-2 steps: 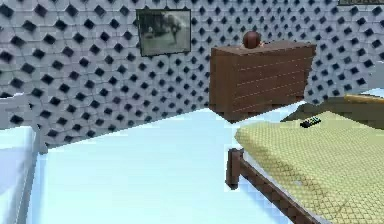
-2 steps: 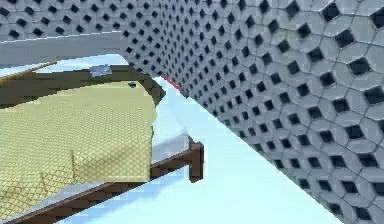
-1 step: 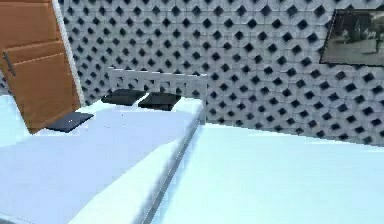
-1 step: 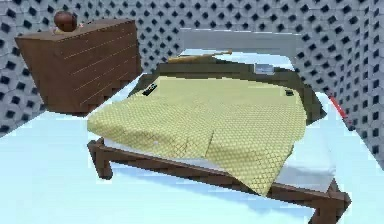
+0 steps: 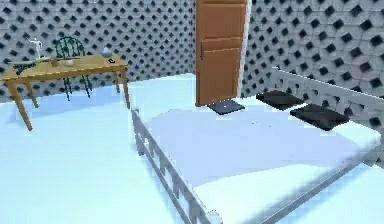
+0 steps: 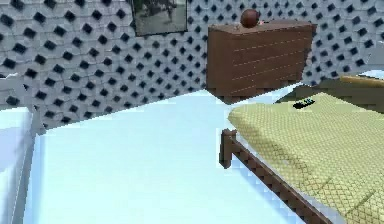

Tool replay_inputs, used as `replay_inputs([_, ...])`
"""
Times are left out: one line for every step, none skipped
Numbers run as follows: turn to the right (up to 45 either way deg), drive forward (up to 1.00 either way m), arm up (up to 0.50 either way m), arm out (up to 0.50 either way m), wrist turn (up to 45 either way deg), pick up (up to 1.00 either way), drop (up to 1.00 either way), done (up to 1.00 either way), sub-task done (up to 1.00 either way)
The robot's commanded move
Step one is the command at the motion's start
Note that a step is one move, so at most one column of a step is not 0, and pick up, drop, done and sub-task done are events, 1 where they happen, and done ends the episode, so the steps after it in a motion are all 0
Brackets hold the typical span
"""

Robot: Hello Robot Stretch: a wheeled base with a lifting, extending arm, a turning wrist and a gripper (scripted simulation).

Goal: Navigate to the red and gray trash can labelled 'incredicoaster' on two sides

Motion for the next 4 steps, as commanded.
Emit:
replay_inputs([-33.0, 0.00, 0.00, 0.00, 0.0, 0.00, 0.00, 0.00, 0.00])
replay_inputs([0.0, 1.00, 0.00, 0.00, 0.0, 0.00, 0.00, 0.00, 0.00])
replay_inputs([0.0, 1.00, 0.00, 0.00, 0.0, 0.00, 0.00, 0.00, 0.00])
replay_inputs([-15.0, 0.00, 0.00, 0.00, 0.0, 0.00, 0.00, 0.00, 0.00])
